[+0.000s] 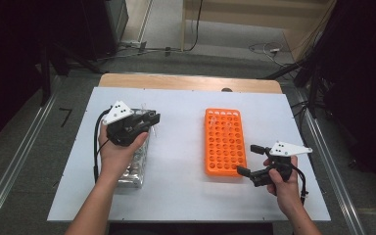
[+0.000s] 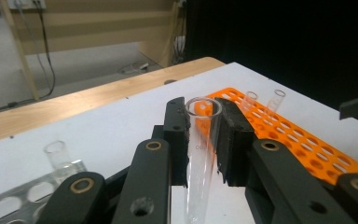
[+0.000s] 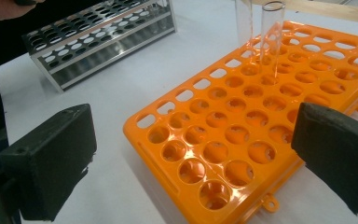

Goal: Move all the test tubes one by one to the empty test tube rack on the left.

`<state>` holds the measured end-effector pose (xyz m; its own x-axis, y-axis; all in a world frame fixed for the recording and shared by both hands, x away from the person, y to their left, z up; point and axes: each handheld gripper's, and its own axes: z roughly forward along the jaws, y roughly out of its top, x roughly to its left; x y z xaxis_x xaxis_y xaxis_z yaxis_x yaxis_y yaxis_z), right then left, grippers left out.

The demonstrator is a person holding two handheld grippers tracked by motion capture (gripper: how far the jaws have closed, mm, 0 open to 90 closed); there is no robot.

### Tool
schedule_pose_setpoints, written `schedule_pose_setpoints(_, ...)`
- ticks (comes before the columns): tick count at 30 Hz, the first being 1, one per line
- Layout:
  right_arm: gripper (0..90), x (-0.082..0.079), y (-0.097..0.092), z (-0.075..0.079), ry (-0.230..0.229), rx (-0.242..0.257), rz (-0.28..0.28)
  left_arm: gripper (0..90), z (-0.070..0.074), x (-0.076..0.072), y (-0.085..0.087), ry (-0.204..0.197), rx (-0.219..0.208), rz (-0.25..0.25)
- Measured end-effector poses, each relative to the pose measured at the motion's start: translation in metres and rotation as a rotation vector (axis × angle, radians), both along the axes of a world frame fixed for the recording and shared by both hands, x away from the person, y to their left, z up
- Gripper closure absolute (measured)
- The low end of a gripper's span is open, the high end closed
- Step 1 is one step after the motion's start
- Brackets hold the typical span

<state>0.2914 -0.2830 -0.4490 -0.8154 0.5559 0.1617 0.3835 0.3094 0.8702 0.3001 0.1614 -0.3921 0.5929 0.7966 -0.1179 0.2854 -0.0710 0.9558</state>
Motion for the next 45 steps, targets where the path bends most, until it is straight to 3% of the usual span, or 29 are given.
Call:
schedule_pose_setpoints(21, 0.0, 0.002, -0.014, -0.002, -0.003, 0.004, -0.032, 76.1, -0.011, 0.024, 0.026, -0.019, -0.026, 0.183)
schedule_pose_setpoints(31, 0.0, 0.003, -0.020, -0.002, -0.001, 0.012, -0.053, 76.1, -0.022, 0.031, 0.027, -0.011, 0.010, 0.227)
schedule_pose_setpoints(45, 0.0, 0.002, -0.019, -0.002, 0.001, 0.007, -0.045, 76.1, -0.033, 0.032, 0.018, 0.011, 0.080, 0.247)
